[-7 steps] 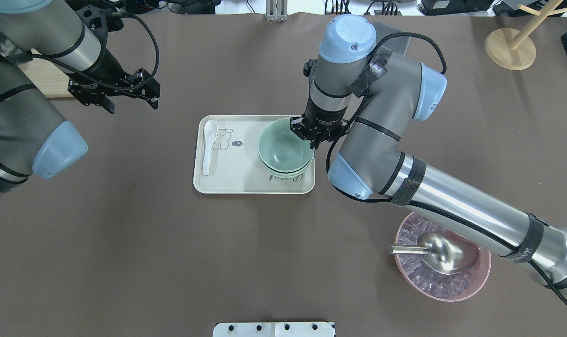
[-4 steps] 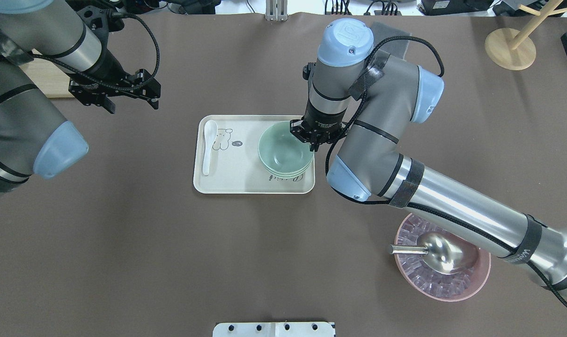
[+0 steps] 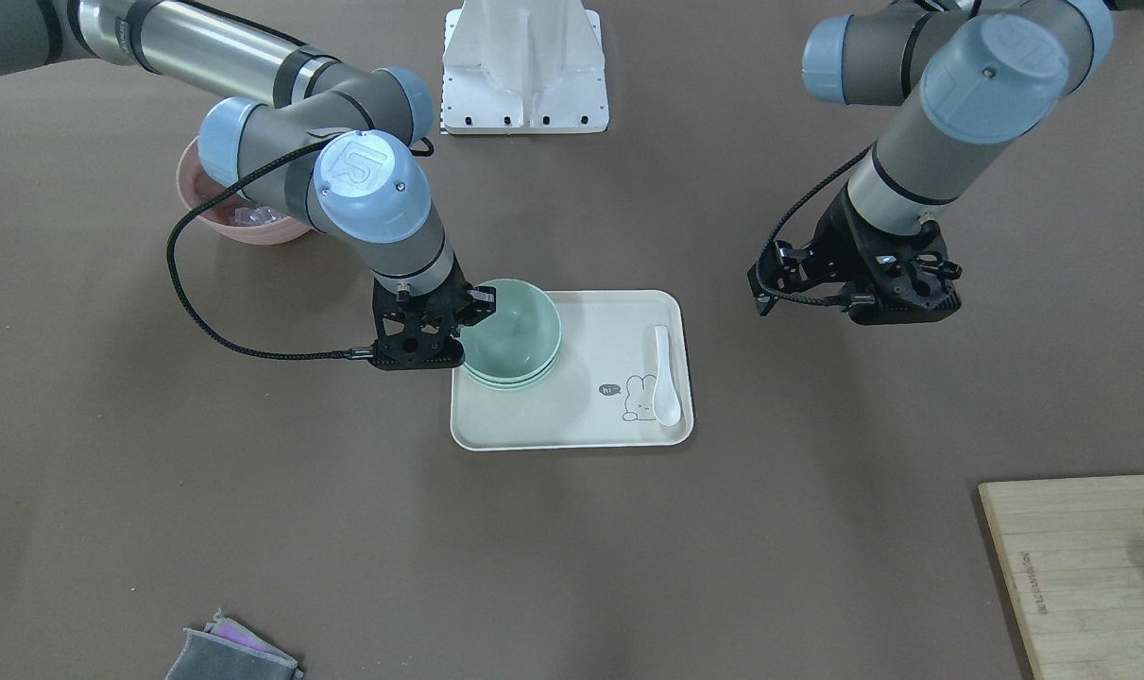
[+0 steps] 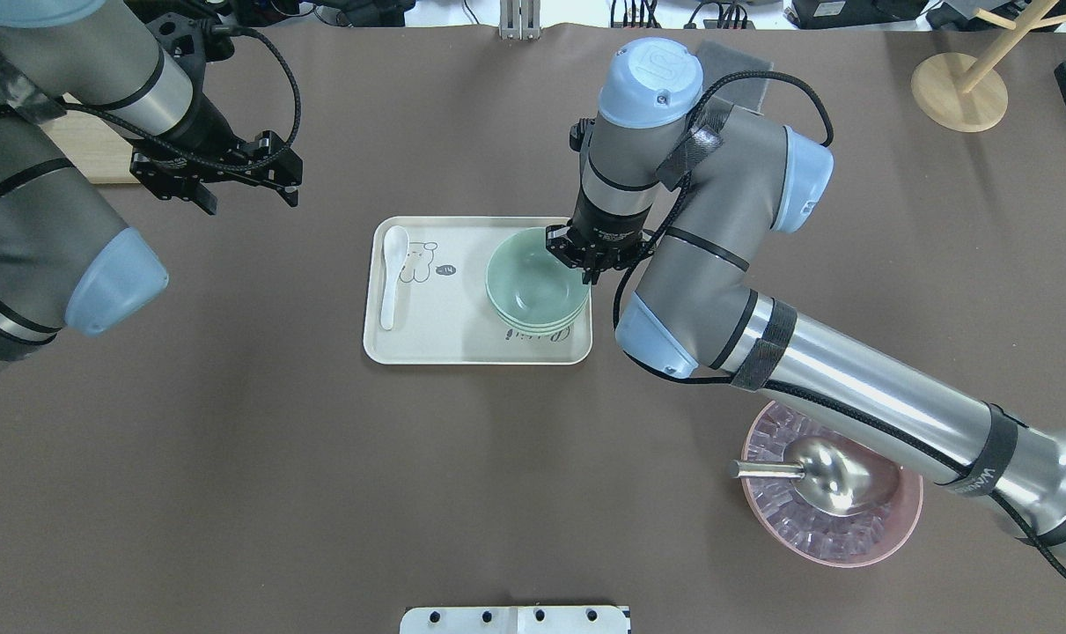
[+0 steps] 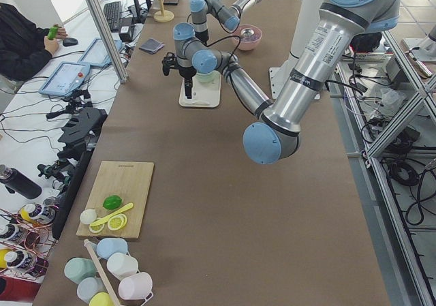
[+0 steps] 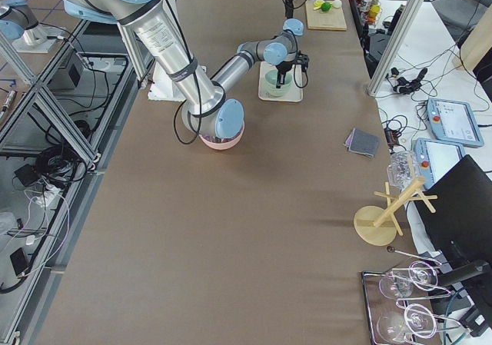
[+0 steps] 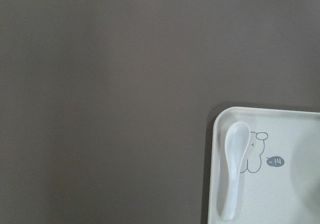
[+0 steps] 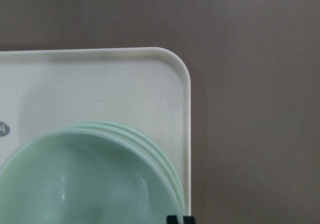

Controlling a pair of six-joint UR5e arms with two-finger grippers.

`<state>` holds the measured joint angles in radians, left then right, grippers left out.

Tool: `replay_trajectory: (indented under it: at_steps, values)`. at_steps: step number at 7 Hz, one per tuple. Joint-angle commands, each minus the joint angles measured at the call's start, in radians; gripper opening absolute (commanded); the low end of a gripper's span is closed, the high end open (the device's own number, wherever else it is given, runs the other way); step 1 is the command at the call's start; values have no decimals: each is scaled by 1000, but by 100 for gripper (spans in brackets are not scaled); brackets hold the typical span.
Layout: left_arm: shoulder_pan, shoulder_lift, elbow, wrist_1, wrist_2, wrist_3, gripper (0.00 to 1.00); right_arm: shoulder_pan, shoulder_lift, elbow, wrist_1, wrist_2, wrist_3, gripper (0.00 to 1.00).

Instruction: Stack green bowls together

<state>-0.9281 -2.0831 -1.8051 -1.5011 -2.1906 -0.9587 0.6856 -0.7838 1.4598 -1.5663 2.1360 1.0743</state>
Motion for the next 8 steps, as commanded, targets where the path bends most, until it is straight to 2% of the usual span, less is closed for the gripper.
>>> replay_trajectory:
  at_steps: [1, 3, 4, 5, 6, 8]
  values:
    - [0, 0, 3, -1, 0, -2, 99, 0, 1, -16, 25, -1, 3, 0]
    - [0, -2, 7, -5, 0, -2, 99, 2, 1, -15, 29, -1, 3, 0]
    - [0, 0, 7, -5, 0, -2, 99, 8, 1, -15, 32, 2, 1, 39]
    - [0, 0, 9, -5, 0, 0, 99, 8, 1, -4, 32, 4, -7, 99]
    - [0, 0, 12, -7, 0, 0, 99, 14, 1, 10, 31, 7, -11, 100]
    - [-3, 0, -6, -4, 0, 6, 99, 107, -5, 83, -1, 115, 3, 100]
